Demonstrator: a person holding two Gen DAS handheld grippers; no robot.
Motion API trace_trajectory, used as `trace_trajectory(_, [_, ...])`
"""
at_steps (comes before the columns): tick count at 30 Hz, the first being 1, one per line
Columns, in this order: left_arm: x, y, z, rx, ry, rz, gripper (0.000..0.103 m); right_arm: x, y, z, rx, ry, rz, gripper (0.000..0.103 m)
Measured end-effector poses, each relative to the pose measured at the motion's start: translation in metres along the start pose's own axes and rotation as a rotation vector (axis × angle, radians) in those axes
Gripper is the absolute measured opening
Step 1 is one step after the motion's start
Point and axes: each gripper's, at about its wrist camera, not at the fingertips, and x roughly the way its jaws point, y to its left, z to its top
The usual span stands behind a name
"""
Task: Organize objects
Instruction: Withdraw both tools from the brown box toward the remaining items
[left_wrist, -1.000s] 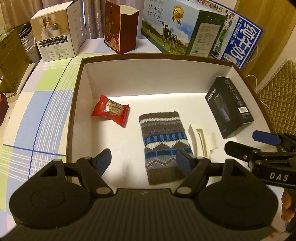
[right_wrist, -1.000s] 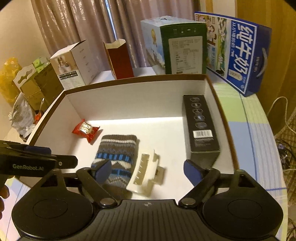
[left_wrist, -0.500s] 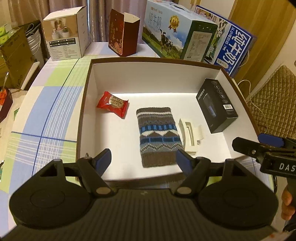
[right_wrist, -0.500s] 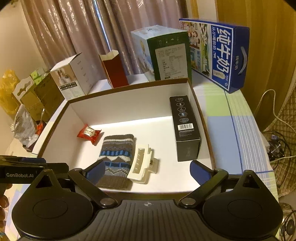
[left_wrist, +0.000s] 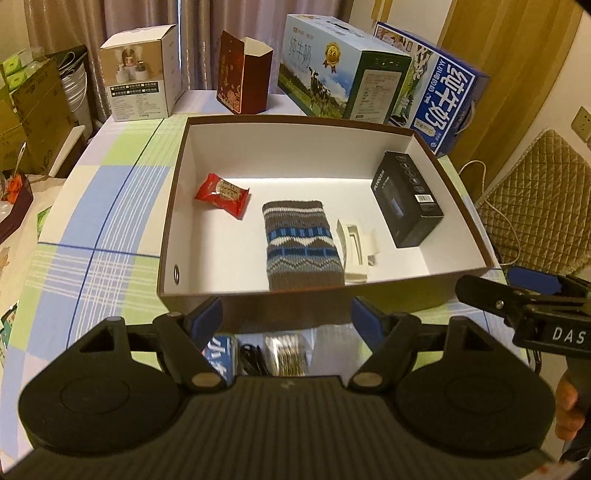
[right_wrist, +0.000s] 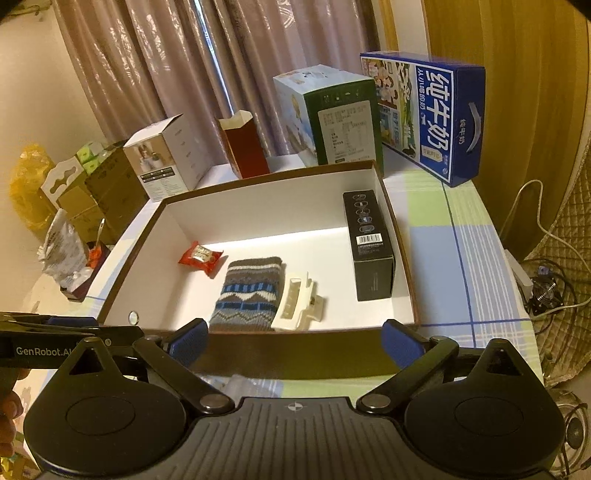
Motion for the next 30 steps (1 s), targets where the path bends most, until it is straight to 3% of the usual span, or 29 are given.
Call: trace_trajectory(30, [-0.036,-0.013,-0.060,-0.028,0.041,0.030,0.074,-0.041,0.005,-0.047,-0.030,0.055,0.050,0.098])
